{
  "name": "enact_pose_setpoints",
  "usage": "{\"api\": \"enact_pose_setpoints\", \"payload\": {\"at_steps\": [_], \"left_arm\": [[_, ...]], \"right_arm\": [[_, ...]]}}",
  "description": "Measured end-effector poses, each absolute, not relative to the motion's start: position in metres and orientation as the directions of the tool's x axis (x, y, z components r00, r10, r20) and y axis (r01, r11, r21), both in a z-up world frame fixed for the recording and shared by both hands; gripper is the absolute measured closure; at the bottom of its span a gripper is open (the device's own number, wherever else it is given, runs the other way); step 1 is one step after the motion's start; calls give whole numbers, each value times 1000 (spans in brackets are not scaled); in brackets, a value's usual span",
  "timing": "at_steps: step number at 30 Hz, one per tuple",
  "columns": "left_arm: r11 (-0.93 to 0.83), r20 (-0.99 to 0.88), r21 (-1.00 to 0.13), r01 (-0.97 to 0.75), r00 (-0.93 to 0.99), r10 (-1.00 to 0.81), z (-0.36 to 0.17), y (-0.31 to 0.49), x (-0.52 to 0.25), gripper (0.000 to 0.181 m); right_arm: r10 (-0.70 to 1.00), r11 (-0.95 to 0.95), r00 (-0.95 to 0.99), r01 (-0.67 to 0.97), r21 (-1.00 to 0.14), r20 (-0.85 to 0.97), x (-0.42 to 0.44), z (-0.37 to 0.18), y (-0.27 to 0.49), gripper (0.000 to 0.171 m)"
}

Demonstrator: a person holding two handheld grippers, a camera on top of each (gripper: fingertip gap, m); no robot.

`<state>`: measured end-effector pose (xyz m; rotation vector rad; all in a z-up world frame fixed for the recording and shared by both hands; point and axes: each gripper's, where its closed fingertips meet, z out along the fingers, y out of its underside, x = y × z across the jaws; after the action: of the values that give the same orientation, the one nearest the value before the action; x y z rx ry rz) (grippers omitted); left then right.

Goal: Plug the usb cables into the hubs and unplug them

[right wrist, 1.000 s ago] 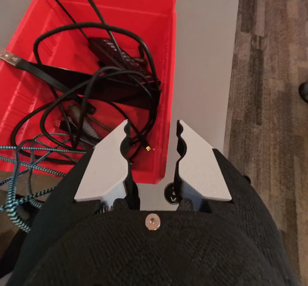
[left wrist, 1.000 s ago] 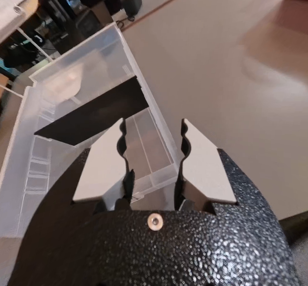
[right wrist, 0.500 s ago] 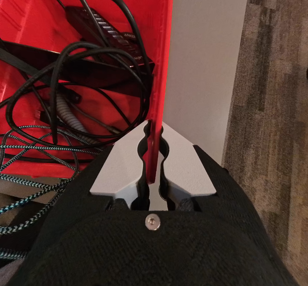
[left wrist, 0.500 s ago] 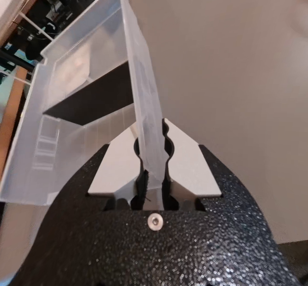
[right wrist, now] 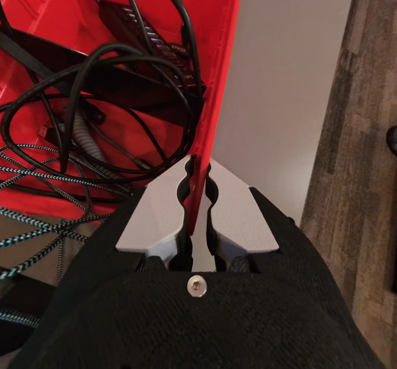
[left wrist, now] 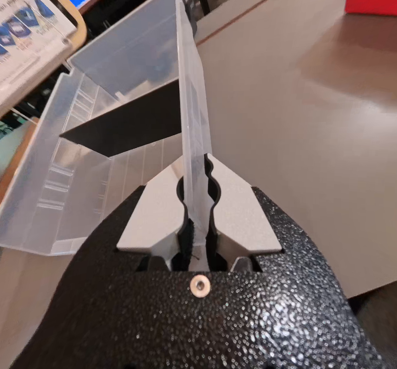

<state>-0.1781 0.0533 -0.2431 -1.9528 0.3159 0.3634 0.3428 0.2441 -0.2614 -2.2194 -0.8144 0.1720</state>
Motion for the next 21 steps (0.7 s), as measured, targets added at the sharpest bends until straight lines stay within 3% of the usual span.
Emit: {"api": "enact_pose_setpoints", "payload": {"at_steps": [1,21], "left_arm": [[-369,-405,-842,-393,913,-47,-237,52,-176,174],[-165,-497,-860,-482,865,64,-152,10,-160,174]], "right_arm": [[613,-506,781,505,-699,121,336,-261,245,166],[701,-342,669,619,-707,246,148,-262,238,161]]}}
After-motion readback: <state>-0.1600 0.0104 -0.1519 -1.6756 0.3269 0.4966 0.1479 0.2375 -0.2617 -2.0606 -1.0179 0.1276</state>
